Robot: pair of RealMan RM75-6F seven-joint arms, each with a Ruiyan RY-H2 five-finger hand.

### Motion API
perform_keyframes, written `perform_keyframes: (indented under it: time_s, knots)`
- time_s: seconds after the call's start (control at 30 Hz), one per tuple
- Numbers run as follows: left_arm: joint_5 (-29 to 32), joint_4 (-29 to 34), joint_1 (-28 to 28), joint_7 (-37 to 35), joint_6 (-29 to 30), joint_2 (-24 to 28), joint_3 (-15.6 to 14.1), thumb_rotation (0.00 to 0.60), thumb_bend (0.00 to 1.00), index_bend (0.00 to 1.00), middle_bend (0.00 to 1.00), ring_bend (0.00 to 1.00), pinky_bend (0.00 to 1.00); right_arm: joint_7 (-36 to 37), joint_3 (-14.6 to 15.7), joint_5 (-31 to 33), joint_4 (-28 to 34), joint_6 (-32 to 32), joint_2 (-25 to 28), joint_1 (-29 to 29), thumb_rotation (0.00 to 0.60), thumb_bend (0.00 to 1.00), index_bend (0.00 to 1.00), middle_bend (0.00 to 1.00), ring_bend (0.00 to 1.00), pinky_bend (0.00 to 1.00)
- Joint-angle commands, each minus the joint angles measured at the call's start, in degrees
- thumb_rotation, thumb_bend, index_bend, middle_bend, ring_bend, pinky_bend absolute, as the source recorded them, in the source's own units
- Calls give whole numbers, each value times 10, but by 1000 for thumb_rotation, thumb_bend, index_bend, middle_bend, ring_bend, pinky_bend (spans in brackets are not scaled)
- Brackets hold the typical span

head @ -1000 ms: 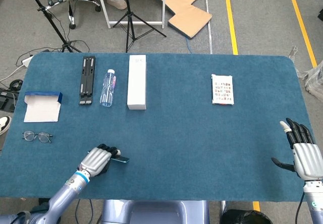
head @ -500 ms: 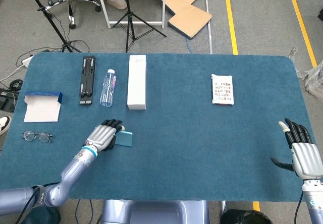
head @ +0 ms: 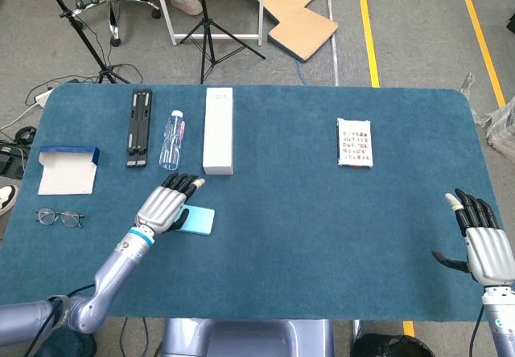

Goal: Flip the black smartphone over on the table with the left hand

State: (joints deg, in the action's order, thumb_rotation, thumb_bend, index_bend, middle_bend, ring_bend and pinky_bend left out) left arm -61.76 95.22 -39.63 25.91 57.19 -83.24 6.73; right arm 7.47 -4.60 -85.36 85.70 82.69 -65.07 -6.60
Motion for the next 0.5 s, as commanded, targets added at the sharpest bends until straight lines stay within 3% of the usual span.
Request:
perform_keyframes:
  time_s: [0.03, 0.2, 0.5]
  knots:
    - [-118, -13, 50, -68, 104, 35, -13, 600, 132, 0, 0, 0, 0, 0, 0, -2, 1, 2, 1, 1, 600, 0, 18, 0, 0, 0]
    - [-156, -17, 98, -86, 185, 73, -24, 600, 75, 0, 0, 0, 0, 1, 1, -6, 4, 5, 2, 1, 600, 0, 18, 0, 0, 0]
    - [-172, -16, 203, -114, 280, 128, -79, 600, 74, 0, 0, 0, 0, 4, 1, -10, 10, 11, 6, 2, 600, 0, 18, 0, 0, 0]
